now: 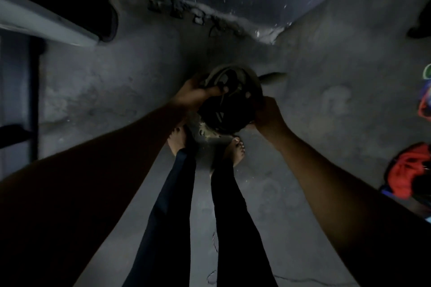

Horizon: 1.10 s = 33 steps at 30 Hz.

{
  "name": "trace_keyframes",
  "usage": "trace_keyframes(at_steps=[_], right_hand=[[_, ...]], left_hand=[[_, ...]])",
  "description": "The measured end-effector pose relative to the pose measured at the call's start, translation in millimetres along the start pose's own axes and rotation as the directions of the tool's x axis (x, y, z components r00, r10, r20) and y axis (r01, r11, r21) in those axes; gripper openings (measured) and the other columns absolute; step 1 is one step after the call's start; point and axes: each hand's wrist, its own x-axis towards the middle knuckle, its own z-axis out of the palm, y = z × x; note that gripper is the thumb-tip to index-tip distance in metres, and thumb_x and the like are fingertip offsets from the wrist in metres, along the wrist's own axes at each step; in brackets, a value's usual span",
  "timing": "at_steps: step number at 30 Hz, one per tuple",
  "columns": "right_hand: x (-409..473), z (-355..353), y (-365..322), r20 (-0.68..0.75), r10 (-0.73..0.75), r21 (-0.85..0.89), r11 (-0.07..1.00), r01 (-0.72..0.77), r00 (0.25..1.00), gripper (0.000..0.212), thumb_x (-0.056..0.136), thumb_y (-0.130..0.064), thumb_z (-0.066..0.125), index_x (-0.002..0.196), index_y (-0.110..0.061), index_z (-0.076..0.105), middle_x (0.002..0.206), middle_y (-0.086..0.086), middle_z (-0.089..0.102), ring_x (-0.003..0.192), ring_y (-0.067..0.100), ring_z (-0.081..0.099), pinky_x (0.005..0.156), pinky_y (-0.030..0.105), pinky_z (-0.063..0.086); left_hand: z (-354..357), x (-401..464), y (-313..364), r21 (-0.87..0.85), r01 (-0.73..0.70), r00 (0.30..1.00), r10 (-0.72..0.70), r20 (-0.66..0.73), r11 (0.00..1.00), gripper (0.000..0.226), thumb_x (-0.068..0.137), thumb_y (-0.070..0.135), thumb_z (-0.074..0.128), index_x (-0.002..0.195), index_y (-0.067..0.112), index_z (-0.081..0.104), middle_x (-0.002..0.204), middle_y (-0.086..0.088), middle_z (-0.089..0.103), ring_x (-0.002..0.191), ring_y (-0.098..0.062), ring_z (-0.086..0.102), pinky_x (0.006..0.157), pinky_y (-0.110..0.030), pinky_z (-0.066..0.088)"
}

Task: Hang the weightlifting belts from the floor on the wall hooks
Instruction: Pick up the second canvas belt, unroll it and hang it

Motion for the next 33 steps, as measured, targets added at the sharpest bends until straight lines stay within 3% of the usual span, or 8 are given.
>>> trace_keyframes(at_steps=[3,5,8,14,18,24,27,33], right_hand=[[-61,-14,-53,-0.013,-0.017,0.140,0.990,0.018,1.000,0.037,0.106,-0.042,0.057,0.120,-0.009,0.067,0.121,0.018,0.073,0.105,0.033,0.073,0.070,0.042,0.066],[-95,-26,-84,-0.040,-0.030,0.154,0.987,0.036,0.999,0.046,0.104,-0.041,0.061,0.128,-0.002,0.064,0.126,0.019,0.070,0.109,0.034,0.072,0.062,0.033,0.065],[-142,-42,-122,-0.099,-0.063,0.057,0.996,0.069,0.993,0.055,0.097,-0.049,0.062,0.119,0.001,0.069,0.115,0.017,0.073,0.105,0.034,0.073,0.071,0.038,0.066],[-246,-72,-192,-0.189,-0.282,-0.090,0.959,0.270,0.940,0.046,0.098,-0.048,0.063,0.112,-0.006,0.075,0.110,0.015,0.077,0.105,0.032,0.071,0.094,0.046,0.059],[-321,-105,-230,-0.184,-0.484,-0.189,0.871,0.453,0.855,0.035,0.104,-0.038,0.056,0.124,-0.013,0.070,0.113,0.003,0.072,0.102,0.021,0.065,0.077,0.028,0.051],[-420,-156,-259,0.073,-0.584,0.405,0.758,0.511,0.808,0.053,0.095,-0.040,0.071,0.145,-0.027,0.056,0.139,0.002,0.069,0.126,0.022,0.065,0.104,0.042,0.054],[-457,-165,-256,0.218,-0.614,0.489,0.742,0.459,0.759,0.068,0.086,-0.047,0.077,0.147,-0.026,0.055,0.137,-0.002,0.070,0.127,0.021,0.063,0.099,0.039,0.046],[-515,-157,-280,-0.042,-0.780,0.616,0.472,0.631,0.625,0.064,0.081,-0.040,0.081,0.134,-0.015,0.056,0.097,-0.007,0.073,0.102,0.017,0.069,0.095,0.039,0.057]], left_hand=[[-5,-73,56,-0.002,-0.052,0.999,0.052,-0.010,0.999,0.062,0.064,0.033,0.087,0.119,0.017,0.067,0.120,-0.004,0.072,0.097,-0.016,0.074,0.092,-0.037,0.060],[-6,-120,89,0.005,-0.096,0.995,0.096,-0.032,0.995,0.040,0.083,0.015,0.079,0.118,0.016,0.062,0.114,-0.006,0.066,0.080,-0.006,0.069,0.071,-0.018,0.059],[-9,-178,118,0.003,-0.185,0.978,0.184,-0.100,0.983,0.048,0.092,0.001,0.067,0.137,0.004,0.051,0.118,-0.014,0.064,0.093,-0.019,0.063,0.054,-0.010,0.050],[2,-299,162,-0.133,-0.373,0.915,0.340,-0.217,0.918,0.055,0.080,0.002,0.074,0.132,0.008,0.055,0.106,-0.004,0.071,0.096,-0.022,0.068,0.068,-0.026,0.057],[20,-378,201,-0.132,-0.533,0.829,0.485,-0.279,0.836,0.052,0.080,-0.006,0.068,0.127,0.012,0.056,0.105,-0.006,0.069,0.094,-0.023,0.068,0.078,-0.035,0.057],[49,-480,257,-0.077,-0.743,0.653,0.695,-0.301,0.665,0.066,0.075,-0.008,0.067,0.137,0.010,0.052,0.099,-0.006,0.067,0.094,-0.026,0.068,0.084,-0.040,0.058],[62,-527,278,-0.113,-0.821,0.564,0.763,-0.316,0.560,0.059,0.081,-0.008,0.061,0.138,0.004,0.051,0.097,-0.004,0.070,0.092,-0.021,0.068,0.087,-0.039,0.057],[65,-588,306,-0.269,-0.829,0.544,0.817,-0.192,0.490,0.050,0.075,-0.002,0.062,0.125,0.000,0.055,0.093,-0.014,0.068,0.083,-0.028,0.069,0.076,-0.038,0.059]])
